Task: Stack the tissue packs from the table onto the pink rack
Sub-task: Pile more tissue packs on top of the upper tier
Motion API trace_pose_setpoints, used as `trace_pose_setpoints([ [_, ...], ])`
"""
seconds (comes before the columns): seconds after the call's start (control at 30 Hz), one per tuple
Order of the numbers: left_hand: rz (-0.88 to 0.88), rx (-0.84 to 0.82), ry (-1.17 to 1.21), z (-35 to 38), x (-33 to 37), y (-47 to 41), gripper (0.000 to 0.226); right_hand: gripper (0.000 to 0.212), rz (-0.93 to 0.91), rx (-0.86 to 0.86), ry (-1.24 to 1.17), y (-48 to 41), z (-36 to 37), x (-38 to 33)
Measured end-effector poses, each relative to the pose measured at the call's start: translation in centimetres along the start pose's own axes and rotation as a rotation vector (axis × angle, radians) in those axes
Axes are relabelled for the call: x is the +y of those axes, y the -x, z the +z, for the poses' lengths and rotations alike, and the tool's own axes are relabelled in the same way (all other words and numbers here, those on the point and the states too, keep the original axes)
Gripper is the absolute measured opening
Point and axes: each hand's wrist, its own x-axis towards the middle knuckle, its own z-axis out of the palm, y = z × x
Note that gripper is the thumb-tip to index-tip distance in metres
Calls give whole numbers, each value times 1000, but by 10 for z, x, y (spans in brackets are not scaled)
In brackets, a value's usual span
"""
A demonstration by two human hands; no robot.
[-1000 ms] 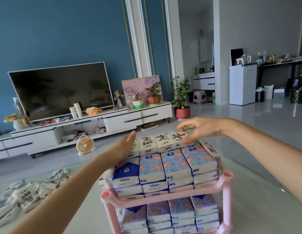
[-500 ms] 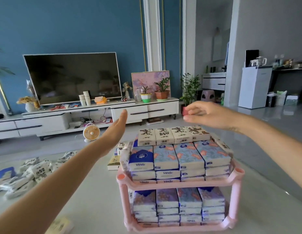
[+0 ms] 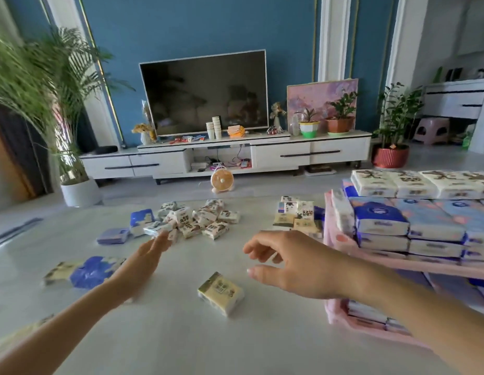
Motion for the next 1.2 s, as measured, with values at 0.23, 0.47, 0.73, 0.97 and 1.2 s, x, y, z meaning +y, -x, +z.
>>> trace_pose_setpoints([
  [0.23, 89, -7, -453, -4, -61, -22, 28, 35, 289, 60, -336, -94, 69, 39],
  [0.47, 212, 47, -437, 52, -89, -74, 42, 47, 473, 509, -55, -172, 150, 84],
  [0.73, 507, 321, -524, 92, -92, -161, 41, 56, 186, 718, -25, -263, 146, 126],
  [0.97, 253, 308, -703, 99, -94, -184, 49, 63, 182, 525, 330, -287, 161, 139],
  [1.2, 210, 236, -795, 96, -95, -175, 56, 56, 83, 546, 308, -276, 166, 134],
])
